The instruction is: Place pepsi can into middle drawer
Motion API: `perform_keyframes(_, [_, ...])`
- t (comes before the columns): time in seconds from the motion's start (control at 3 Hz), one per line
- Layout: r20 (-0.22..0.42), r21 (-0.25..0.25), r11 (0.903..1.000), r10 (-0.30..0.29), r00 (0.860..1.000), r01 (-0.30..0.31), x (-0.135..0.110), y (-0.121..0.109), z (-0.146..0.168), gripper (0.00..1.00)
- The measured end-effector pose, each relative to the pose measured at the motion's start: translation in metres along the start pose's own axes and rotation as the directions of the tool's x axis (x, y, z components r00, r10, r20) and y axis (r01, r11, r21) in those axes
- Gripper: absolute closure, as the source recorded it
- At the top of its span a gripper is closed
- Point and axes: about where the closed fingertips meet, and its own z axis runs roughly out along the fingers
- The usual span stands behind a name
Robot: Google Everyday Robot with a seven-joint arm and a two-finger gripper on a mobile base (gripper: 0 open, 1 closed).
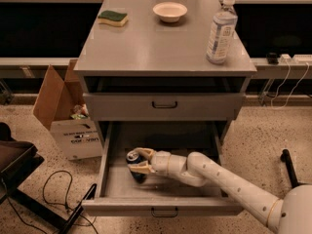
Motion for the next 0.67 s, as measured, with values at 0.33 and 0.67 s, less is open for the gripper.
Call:
perform_keyframes(0.33, [0.000, 0.000, 1.0000, 0.000, 1.000, 0.000, 0.0000, 0.0000, 0.0000, 0.60])
perform_keyframes(0.67, [0.000, 0.000, 1.0000, 0.000, 1.000, 0.000, 0.0000, 0.0000, 0.0000, 0.37])
